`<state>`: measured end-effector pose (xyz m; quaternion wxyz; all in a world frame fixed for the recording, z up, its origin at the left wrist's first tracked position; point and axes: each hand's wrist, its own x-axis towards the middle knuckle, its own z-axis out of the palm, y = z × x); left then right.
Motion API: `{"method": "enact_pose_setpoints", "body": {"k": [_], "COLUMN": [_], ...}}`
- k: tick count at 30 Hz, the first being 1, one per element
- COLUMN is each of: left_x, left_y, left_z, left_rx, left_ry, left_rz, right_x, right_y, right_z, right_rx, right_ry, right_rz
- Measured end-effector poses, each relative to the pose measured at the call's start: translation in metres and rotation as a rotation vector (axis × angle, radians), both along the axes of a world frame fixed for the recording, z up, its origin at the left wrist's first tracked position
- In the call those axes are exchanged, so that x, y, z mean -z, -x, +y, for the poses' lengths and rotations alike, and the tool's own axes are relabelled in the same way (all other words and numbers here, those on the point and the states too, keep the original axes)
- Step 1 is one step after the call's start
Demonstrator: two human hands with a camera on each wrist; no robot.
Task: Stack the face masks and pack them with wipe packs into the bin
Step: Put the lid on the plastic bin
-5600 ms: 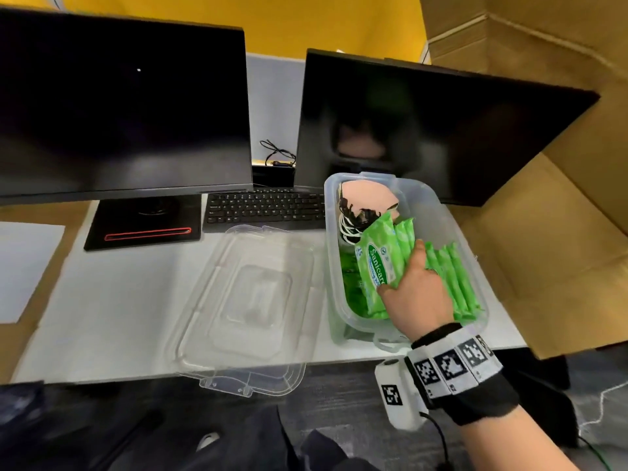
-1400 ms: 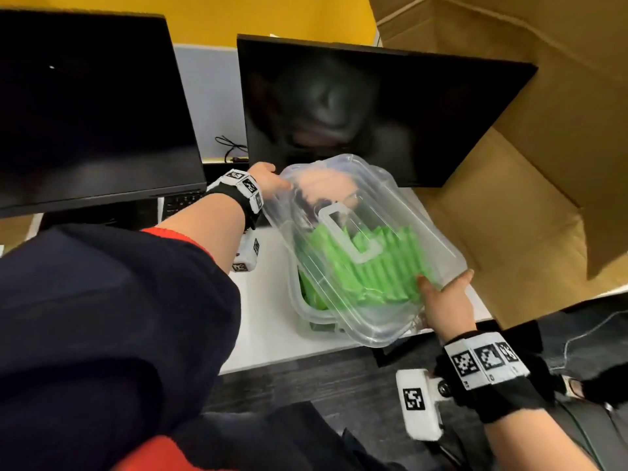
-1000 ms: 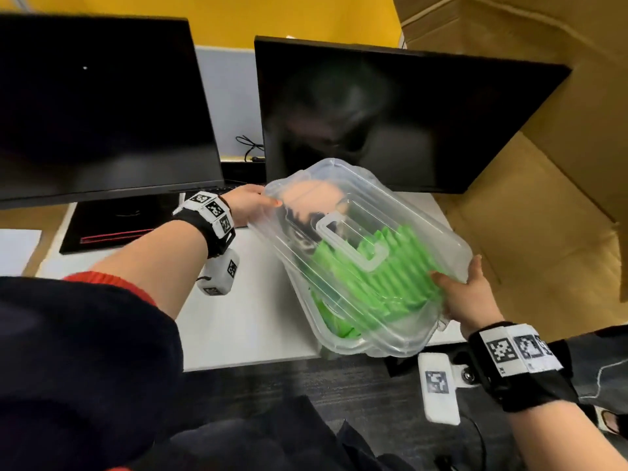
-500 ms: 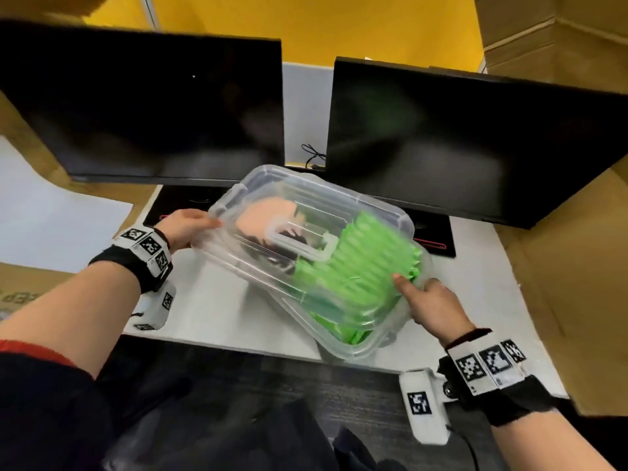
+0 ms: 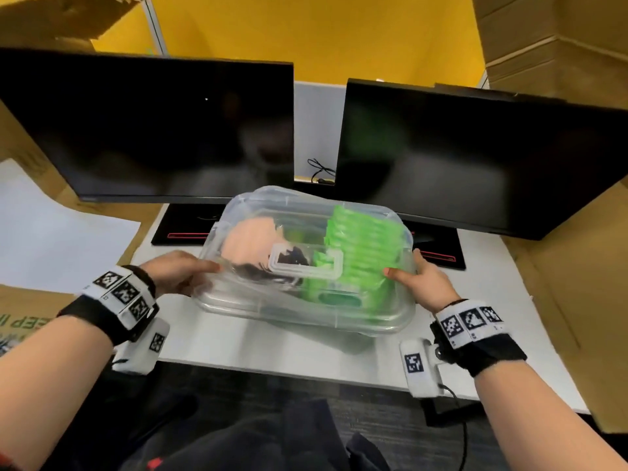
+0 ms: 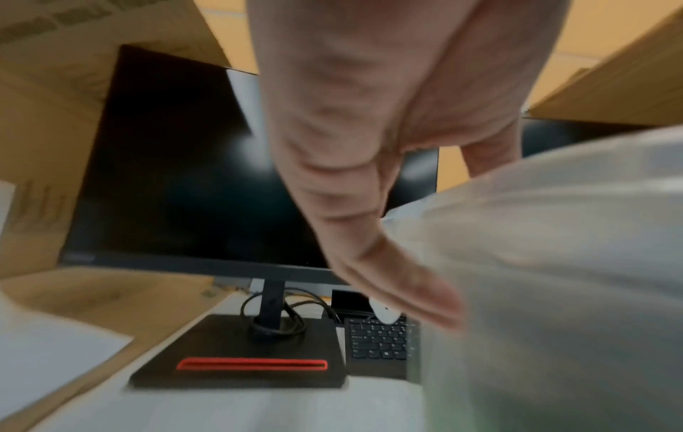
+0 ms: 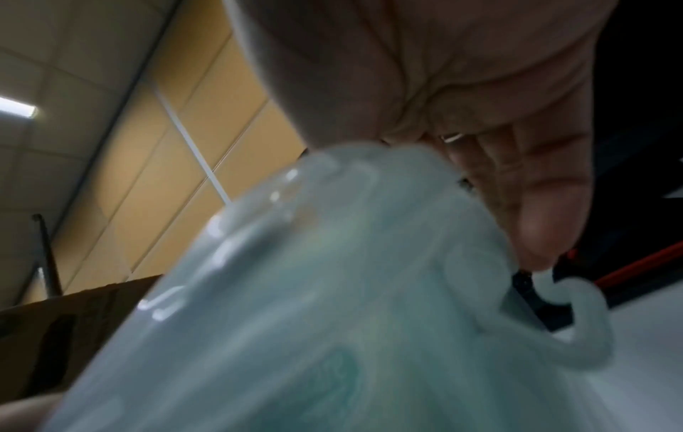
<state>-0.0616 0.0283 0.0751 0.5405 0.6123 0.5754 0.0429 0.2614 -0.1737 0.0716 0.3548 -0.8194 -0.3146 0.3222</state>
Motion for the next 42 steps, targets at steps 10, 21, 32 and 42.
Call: {"method": "enact_pose_setpoints", "body": {"k": [10, 21, 32, 42], "left_x": [-0.002, -0.002, -0.001, 0.021], "left_y": [-0.045, -0.043, -0.018, -0.009], "left_z": [0.033, 0.031, 0.005, 0.021], "left_rx": [-0.003, -0.164, -0.244, -0.141], "left_ry": [-0.432, 0.002, -0.068, 0.317], "left_rz": [0.340, -0.199, -0.145, -0.101], "right_x": [-0.005, -0.004, -0.008, 0.009], "right_y": [0.034, 0.029, 0.012, -0.005], "right_z": [0.006, 0.007, 0.040, 0.034], "right_rx": [0.131, 0.195, 0.065, 0.240], "right_ry": [0.101, 0.021, 0.040, 0.119], "right_rz": [-0.218, -0.147, -0.161, -0.152]}}
